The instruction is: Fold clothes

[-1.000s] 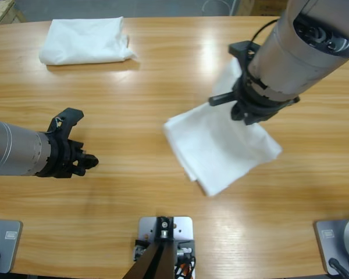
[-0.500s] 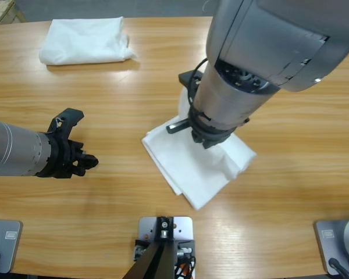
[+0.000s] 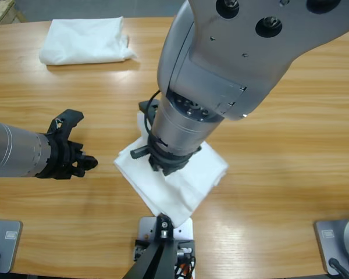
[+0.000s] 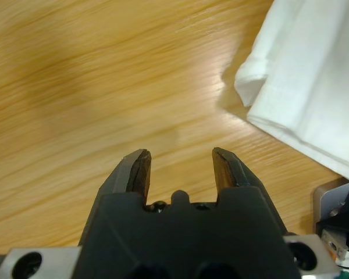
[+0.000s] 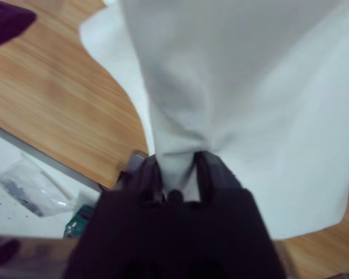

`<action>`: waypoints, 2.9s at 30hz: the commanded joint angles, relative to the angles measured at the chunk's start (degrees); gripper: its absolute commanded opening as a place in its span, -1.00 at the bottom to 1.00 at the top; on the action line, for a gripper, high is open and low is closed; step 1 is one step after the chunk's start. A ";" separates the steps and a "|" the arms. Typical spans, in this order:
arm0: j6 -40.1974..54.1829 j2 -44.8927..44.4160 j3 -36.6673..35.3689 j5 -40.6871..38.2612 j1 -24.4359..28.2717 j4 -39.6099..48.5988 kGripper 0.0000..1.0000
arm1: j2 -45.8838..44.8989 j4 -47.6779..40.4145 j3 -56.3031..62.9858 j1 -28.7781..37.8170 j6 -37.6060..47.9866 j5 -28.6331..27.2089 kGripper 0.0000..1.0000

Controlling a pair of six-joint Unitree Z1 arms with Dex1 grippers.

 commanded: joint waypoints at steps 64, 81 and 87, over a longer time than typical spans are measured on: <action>12.12 12.70 -24.22 -18.11 -0.56 -0.67 -1.00 | -10.88 -65.30 64.37 -14.62 4.16 9.17 -1.00; 7.64 18.31 -16.40 -17.94 0.31 -4.89 -1.00 | -12.97 -64.53 66.95 -14.62 4.28 9.43 -1.00; 1.01 15.04 -8.66 -15.07 0.31 -4.89 -1.00 | -13.02 -64.34 67.53 -14.62 4.20 9.40 -1.00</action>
